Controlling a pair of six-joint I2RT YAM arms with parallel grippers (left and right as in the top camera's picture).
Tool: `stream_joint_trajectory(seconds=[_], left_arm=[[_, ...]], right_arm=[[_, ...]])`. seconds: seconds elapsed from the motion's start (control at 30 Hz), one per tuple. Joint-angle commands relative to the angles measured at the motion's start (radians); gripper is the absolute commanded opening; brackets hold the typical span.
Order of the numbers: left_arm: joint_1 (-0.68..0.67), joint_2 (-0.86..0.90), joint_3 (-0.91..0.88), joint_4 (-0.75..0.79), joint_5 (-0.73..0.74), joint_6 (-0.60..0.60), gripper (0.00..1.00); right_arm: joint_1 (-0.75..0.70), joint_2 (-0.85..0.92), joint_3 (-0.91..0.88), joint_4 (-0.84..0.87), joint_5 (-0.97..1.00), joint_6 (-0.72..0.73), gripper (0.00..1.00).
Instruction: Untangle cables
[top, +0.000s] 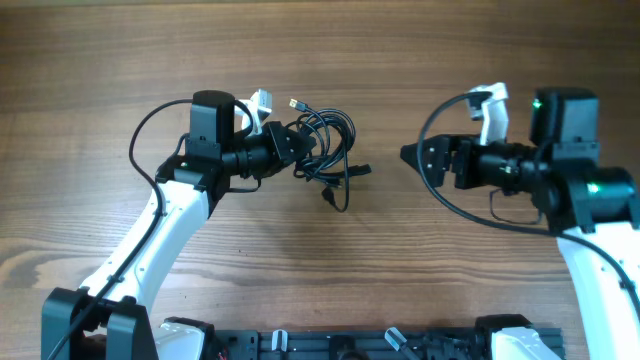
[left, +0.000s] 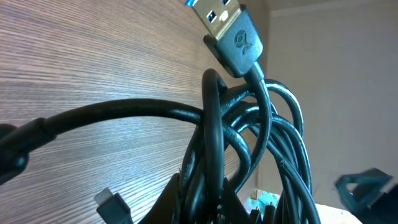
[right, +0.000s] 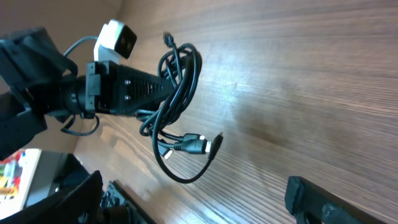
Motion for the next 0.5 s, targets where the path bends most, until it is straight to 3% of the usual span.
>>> stream_joint_trajectory(seconds=[0.0, 0.1, 0.3, 0.47], left_arm=[[0.005, -0.025, 0.014, 0.021, 0.045, -0.02, 0.04], [0.001, -0.025, 0.014, 0.013, 0.009, -0.019, 0.04], [-0.013, -0.025, 0.014, -0.119, -0.272, -0.015, 0.04], [-0.04, -0.025, 0.014, -0.122, -0.297, -0.016, 0.04]], right_arm=[[0.07, 0.063, 0.019, 0.023, -0.02, -0.011, 0.93], [0.134, 0.126, 0.018, 0.067, -0.019, 0.027, 0.89], [0.265, 0.193, 0.018, 0.141, 0.132, 0.104, 0.86], [0.304, 0.198, 0.018, 0.156, 0.187, 0.144, 0.86]])
